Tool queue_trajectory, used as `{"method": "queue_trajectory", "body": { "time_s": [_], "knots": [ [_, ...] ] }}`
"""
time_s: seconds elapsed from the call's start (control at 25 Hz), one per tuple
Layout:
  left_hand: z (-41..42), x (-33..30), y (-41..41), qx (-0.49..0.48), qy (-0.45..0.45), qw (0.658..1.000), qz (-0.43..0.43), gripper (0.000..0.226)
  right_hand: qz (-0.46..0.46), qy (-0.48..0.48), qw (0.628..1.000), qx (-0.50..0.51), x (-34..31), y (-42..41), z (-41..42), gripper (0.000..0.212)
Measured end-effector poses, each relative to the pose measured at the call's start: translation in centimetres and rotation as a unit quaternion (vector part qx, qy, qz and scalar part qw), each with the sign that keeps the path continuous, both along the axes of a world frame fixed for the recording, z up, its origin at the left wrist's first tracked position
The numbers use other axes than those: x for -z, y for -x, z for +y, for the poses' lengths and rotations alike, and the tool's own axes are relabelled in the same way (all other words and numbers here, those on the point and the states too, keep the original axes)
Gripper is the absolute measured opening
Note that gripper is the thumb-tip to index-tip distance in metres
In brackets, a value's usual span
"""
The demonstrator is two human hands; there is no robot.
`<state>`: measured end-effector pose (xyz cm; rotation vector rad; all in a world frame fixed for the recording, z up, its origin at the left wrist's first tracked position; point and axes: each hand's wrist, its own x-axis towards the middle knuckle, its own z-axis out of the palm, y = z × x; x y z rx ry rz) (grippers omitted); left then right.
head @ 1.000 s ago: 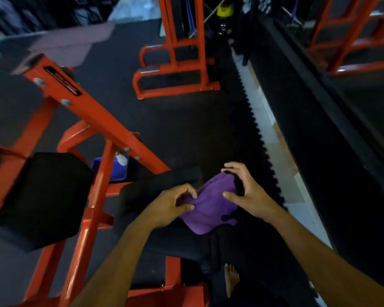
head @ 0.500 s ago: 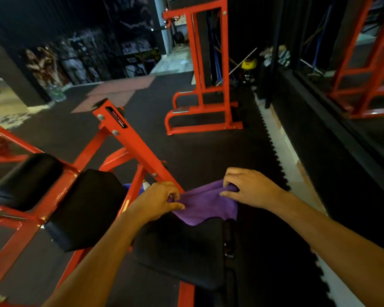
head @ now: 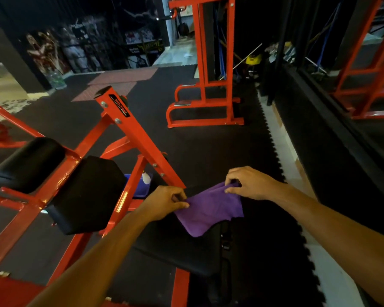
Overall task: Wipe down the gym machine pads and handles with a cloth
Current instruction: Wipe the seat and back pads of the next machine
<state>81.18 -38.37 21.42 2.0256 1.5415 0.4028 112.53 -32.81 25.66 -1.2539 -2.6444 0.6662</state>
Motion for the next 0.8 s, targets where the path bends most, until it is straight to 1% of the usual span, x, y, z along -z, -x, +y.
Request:
{"method": "queue_trajectory", "body": {
  "time_s": [0.04, 0.08, 0.12, 0.2, 0.24, 0.28, 0.32, 0.36, 0.4, 0.44, 0.48, 0.52, 0.56, 0.6, 0.64, 0.72, 0.76, 0.8],
  "knots": [
    [0.1, -0.1, 0.2, 0.008, 0.011, 1.000, 0.003, 0.018, 0.020, 0.013, 1.000, 0.012, 0.3, 0.0, -0.3, 0.009],
    [0.2, -0.2, 0.3, 0.006, 0.016, 1.000, -0.016, 0.026, 0.064, 0.033, 0.997, 0.034, 0.5, 0.0, -0.5, 0.013],
    [0.2, -0.3, 0.1, -0.003, 0.014, 0.998, -0.059, 0.033, 0.127, 0.062, 0.988, 0.065, 0.7, 0.1, -0.8, 0.018],
    [-0.3, 0.0, -1.2, -0.055, 0.008, 0.981, -0.184, 0.042, 0.240, 0.123, 0.953, 0.139, 1.4, 0.5, -1.8, 0.027],
    [-0.6, 0.4, -2.2, -0.085, 0.005, 0.967, -0.239, 0.043, 0.273, 0.161, 0.933, 0.168, 2.3, 0.6, -2.4, 0.032],
    [-0.9, 1.0, -3.3, -0.107, 0.005, 0.956, -0.273, 0.041, 0.288, 0.211, 0.917, 0.176, 3.5, 0.7, -3.1, 0.040],
    [-1.1, 1.5, -4.5, -0.116, 0.004, 0.954, -0.277, 0.038, 0.282, 0.266, 0.908, 0.163, 4.8, 0.9, -4.0, 0.052],
    [-1.4, 2.4, -5.6, -0.114, 0.006, 0.957, -0.268, 0.033, 0.254, 0.314, 0.903, 0.142, 6.4, 1.2, -4.9, 0.068],
    [-1.6, 3.6, -6.5, -0.104, 0.006, 0.961, -0.255, 0.029, 0.215, 0.347, 0.904, 0.127, 7.9, 1.5, -5.9, 0.078],
    [-1.8, 5.0, -7.2, -0.095, 0.008, 0.965, -0.243, 0.026, 0.181, 0.374, 0.901, 0.126, 9.2, 1.8, -6.8, 0.077],
    [-2.0, 6.7, -7.6, -0.092, 0.014, 0.969, -0.228, 0.025, 0.164, 0.398, 0.892, 0.139, 10.7, 1.9, -7.7, 0.065],
    [-2.1, 8.5, -7.7, -0.096, 0.019, 0.973, -0.209, 0.027, 0.167, 0.415, 0.880, 0.160, 12.0, 1.8, -8.4, 0.050],
    [-2.0, 10.5, -7.6, -0.104, 0.031, 0.977, -0.182, 0.030, 0.182, 0.425, 0.865, 0.193, 13.7, 1.4, -9.0, 0.037],
    [-1.9, 12.5, -7.2, -0.117, 0.044, 0.981, -0.149, 0.035, 0.205, 0.427, 0.848, 0.236, 15.4, 0.9, -9.7, 0.029],
    [-1.9, 14.4, -6.5, -0.124, 0.060, 0.985, -0.106, 0.044, 0.223, 0.419, 0.828, 0.298, 17.2, 0.4, -10.3, 0.028],
    [-1.9, 18.2, -5.2, -0.093, 0.095, 0.991, 0.005, 0.067, 0.245, 0.391, 0.778, 0.427, 21.0, -0.6, -11.0, 0.037],
    [-1.5, 20.2, -4.6, -0.064, 0.106, 0.990, 0.060, 0.073, 0.238, 0.386, 0.756, 0.473, 22.3, -0.7, -10.8, 0.040],
    [-0.4, 22.0, -4.1, -0.039, 0.105, 0.988, 0.106, 0.074, 0.217, 0.386, 0.747, 0.496, 23.4, -0.8, -10.2, 0.040]
  ]
}}
